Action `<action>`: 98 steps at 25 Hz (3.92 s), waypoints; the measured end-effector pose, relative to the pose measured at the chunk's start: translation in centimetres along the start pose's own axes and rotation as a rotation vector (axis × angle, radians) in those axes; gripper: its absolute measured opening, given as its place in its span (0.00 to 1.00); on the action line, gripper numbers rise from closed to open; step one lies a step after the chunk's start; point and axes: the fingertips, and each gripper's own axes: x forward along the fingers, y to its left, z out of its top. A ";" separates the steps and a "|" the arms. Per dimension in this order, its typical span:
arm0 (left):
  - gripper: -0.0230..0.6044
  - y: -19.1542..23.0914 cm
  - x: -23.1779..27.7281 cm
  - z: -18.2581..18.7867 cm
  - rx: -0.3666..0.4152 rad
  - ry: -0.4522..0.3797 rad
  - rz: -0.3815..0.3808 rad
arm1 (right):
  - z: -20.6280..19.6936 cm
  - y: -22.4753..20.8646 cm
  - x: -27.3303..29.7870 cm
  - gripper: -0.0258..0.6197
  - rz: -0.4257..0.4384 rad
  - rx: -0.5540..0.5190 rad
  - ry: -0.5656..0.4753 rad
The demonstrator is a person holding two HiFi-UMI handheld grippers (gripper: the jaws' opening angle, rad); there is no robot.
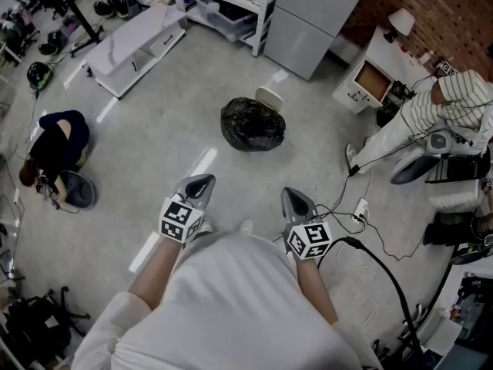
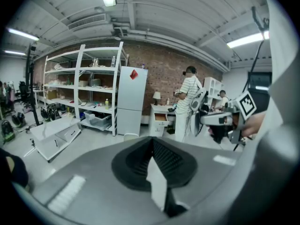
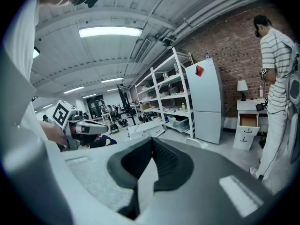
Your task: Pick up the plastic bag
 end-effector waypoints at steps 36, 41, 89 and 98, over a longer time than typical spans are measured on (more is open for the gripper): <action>0.04 6.5 8.8 3.7 0.028 0.031 0.020 | 0.8 -6.9 7.1 0.04 0.017 -0.043 0.086; 0.04 11.0 11.0 5.0 0.067 0.056 -0.043 | 1.9 -6.7 11.5 0.04 -0.016 -0.018 0.096; 0.04 18.4 32.3 6.3 0.044 0.262 0.012 | 1.2 -26.0 28.4 0.04 0.125 0.001 0.314; 0.04 23.4 37.1 3.0 0.042 0.330 -0.024 | -2.3 -29.1 32.5 0.04 0.066 0.035 0.397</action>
